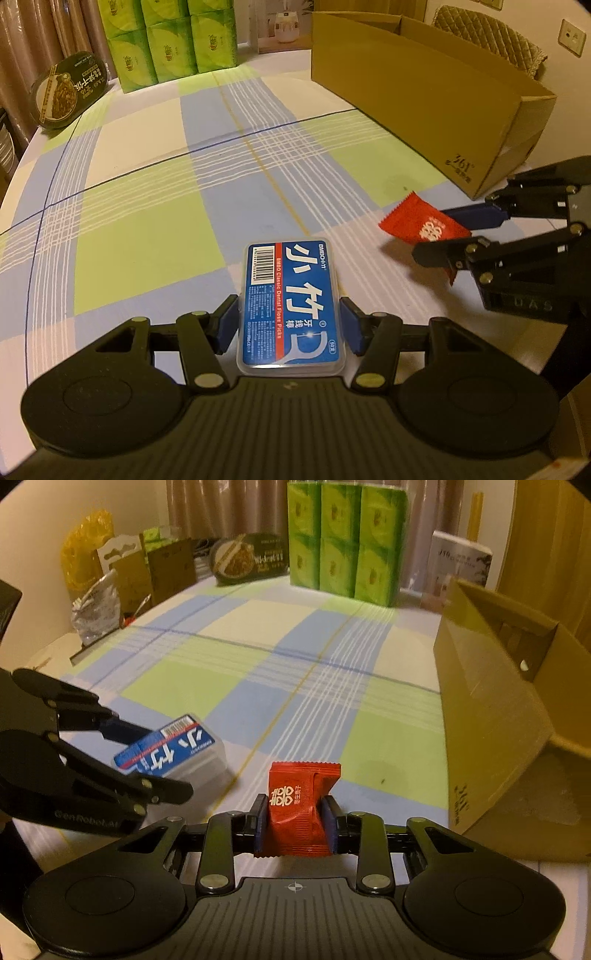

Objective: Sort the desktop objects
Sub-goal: 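Lift red candy packet with right tool while left tool lifts floss box, then carry candy packet and floss box over the cardboard box with both tools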

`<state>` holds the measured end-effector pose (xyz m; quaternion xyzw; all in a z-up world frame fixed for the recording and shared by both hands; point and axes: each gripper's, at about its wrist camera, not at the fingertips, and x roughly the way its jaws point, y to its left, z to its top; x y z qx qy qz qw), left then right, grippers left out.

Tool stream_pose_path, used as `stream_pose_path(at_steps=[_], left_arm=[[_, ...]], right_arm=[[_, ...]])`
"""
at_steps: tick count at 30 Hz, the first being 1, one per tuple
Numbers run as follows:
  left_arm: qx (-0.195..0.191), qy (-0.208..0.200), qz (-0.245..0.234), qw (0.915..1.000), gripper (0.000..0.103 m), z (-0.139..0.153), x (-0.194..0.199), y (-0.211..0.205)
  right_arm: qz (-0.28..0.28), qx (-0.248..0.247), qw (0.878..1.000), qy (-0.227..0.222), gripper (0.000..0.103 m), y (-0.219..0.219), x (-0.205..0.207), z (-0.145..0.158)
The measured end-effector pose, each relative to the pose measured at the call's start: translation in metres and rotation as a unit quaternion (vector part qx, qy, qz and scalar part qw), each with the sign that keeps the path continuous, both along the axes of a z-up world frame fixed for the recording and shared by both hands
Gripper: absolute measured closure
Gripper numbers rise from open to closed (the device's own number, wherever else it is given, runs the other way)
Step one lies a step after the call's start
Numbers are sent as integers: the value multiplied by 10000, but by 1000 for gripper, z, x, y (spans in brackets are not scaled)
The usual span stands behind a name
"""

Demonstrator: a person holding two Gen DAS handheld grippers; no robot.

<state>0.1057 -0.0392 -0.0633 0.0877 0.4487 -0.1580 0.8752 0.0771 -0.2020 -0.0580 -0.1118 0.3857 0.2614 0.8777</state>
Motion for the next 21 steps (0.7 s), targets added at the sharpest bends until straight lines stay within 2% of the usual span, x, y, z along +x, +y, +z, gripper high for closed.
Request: stream_pose_path(at_steps=[13, 21], left_arm=[[-9, -159, 1, 9999, 51, 22, -15, -8], [-26, -259, -84, 9996, 51, 36, -21, -15]], right_arm=[[-123, 148, 9995, -232, 75, -15, -14, 22], [-210, 329, 9979, -514, 75, -25, -21, 46]])
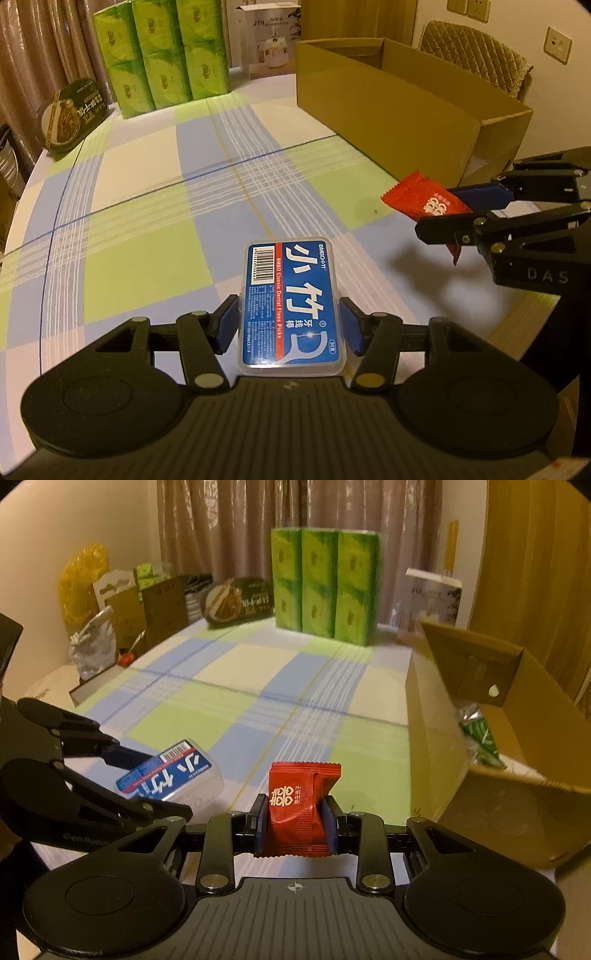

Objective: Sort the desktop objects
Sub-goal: 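Carry candy packet and floss box over the cardboard box with both tools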

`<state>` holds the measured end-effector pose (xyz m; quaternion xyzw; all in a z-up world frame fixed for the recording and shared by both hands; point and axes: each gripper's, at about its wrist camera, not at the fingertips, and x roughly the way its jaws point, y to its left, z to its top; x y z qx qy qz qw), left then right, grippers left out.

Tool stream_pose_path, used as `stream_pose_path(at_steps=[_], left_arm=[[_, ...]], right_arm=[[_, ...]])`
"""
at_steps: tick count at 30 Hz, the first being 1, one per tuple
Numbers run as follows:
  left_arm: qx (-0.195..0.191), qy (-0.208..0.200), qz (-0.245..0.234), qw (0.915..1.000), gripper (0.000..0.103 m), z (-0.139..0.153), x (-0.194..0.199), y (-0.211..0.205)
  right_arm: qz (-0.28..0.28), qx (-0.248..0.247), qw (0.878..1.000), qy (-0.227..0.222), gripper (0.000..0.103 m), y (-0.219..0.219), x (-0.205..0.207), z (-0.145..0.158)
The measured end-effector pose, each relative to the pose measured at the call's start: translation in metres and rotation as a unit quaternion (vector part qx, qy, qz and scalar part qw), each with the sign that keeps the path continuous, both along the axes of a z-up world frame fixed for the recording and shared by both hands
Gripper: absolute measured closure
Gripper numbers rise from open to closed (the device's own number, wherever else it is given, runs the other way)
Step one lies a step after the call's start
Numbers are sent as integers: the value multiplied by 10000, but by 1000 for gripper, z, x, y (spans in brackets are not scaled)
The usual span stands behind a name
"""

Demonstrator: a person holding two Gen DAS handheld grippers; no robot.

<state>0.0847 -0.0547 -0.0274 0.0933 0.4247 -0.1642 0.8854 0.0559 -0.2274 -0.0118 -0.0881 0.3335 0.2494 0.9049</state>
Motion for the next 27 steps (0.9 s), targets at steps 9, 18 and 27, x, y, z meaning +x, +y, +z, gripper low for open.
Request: stream_pose_path(at_steps=[9, 18, 27], left_arm=[[-176, -269, -246, 9992, 51, 35, 18, -29], [-601, -669, -695, 9935, 51, 81, 64, -102], [-844, -653, -925, 9900, 51, 86, 109, -173]], right_arm=[[-456, 200, 9967, -634, 75, -47, 17, 55], [-1200, 39, 9894, -822, 75, -127, 67, 71], [-1583, 165, 9853, -618, 75, -184, 99, 59]])
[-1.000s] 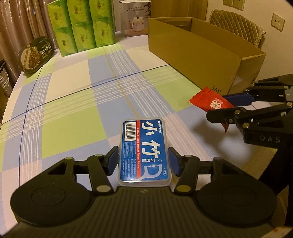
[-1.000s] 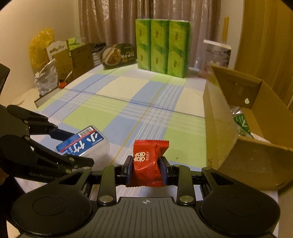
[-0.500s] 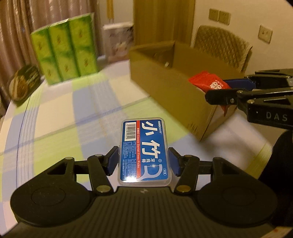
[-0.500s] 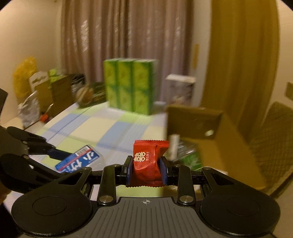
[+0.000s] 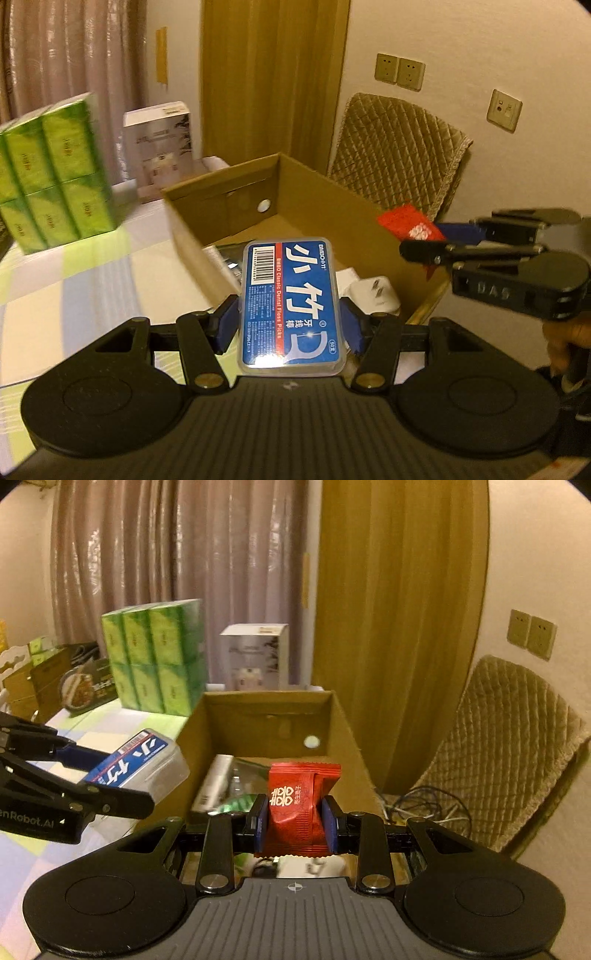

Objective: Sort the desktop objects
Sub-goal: 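Carry candy packet and floss box over the cardboard box with both tools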

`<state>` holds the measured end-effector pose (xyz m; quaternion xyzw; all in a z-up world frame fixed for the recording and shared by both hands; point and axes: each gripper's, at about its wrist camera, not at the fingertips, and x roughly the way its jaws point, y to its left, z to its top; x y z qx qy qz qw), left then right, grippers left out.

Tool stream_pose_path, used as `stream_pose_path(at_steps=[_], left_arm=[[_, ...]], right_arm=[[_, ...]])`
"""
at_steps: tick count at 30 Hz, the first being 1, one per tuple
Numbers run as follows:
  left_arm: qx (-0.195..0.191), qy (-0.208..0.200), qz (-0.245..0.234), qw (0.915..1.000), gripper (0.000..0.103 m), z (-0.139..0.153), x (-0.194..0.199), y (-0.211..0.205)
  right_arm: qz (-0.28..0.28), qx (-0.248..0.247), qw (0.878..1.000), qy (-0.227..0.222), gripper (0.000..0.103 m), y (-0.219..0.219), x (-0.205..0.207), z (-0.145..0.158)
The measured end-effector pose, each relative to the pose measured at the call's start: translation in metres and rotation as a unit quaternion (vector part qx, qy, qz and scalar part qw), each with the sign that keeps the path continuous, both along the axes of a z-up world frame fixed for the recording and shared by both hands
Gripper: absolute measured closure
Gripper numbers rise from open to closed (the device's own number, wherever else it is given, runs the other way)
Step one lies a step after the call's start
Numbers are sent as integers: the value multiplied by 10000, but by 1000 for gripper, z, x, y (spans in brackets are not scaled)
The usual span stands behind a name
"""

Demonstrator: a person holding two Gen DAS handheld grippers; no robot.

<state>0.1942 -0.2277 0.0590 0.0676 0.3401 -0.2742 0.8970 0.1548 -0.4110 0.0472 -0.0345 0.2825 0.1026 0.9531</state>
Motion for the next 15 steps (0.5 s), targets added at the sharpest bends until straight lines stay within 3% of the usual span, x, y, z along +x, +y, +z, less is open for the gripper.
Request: stream_pose_path(at_steps=[9, 11, 15], left_arm=[[-105, 23, -92, 9999, 49, -9, 33, -36], [-55, 24, -42, 10000, 24, -10, 36, -39], [53, -124, -93, 9999, 24, -9, 30, -36]], right_arm=[[-27, 364, 9991, 213, 75, -12, 22, -12], [-28, 406, 9989, 220, 75, -13, 24, -12], [-9, 460, 9987, 216, 75, -12, 26, -11]])
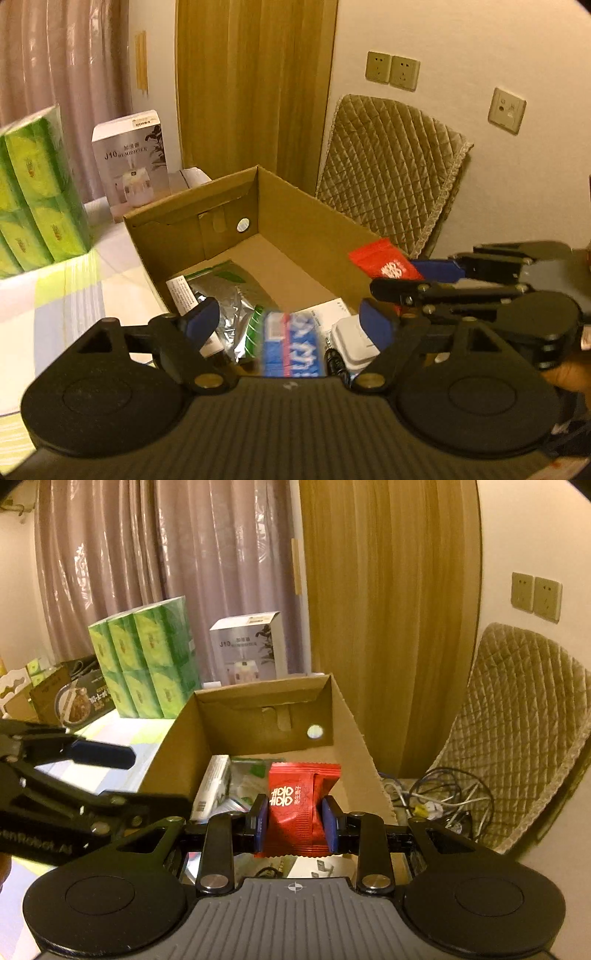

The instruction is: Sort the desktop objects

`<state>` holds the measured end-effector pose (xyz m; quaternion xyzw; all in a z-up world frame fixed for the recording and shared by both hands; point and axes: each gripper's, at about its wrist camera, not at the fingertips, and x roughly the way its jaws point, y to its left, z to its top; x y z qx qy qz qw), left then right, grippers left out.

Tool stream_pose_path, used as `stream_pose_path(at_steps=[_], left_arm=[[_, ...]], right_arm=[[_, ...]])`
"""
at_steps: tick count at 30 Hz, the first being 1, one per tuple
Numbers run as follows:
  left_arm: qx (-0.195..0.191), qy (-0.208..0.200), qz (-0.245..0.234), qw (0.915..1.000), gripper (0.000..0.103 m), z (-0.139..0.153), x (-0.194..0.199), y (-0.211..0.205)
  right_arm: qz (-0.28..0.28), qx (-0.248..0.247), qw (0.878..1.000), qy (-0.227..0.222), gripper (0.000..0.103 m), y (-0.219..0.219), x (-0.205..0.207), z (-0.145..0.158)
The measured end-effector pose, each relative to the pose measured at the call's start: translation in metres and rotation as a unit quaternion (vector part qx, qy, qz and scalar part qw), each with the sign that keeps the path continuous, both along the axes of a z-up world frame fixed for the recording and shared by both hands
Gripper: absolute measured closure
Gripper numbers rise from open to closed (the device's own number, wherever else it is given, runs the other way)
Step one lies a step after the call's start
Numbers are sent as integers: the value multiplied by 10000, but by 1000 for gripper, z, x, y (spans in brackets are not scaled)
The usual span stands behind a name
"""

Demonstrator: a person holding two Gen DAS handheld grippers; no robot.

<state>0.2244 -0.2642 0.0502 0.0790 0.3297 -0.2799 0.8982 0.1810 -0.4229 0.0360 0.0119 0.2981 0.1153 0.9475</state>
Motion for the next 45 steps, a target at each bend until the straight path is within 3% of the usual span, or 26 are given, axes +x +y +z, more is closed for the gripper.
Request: stream_pose_path(at_steps=[4, 5, 7, 12, 14, 17, 23, 30, 36, 45], left_arm=[[36, 61, 94, 9999, 24, -2, -4, 10], [54, 68, 117, 9999, 24, -2, -4, 12], [70, 74, 169, 9998, 23, -1, -7, 17], [97, 19, 246, 9996, 17, 5, -17, 28], [86, 16, 276, 9996, 11, 8, -23, 32], [22, 56, 326, 9994, 6, 13, -32, 37], [-130, 8, 540, 9985, 1, 19, -63, 47], [-187, 266, 802, 9963, 1, 26, -101, 54], [-361, 457, 1267, 9902, 1, 29, -132, 68], [-385, 562, 1503, 9863, 1, 34, -164, 79]], right_arm=[[146, 88, 9999, 12, 71, 2, 3, 2], [151, 93, 9998, 23, 54, 2, 3, 3], [117, 126, 9998, -46, 34, 1, -1, 7], [48, 168, 9998, -52, 28, -3, -16, 19], [-37, 185, 9998, -18, 13, -7, -25, 24], [-129, 233, 9996, 48, 3, -9, -42, 31], [-74, 153, 9994, 315, 2, -6, -83, 39], [-39, 180, 9976, 666, 2, -6, -127, 44], [-38, 169, 9976, 670, 2, -6, -155, 56], [72, 238, 9977, 623, 2, 7, -174, 63]])
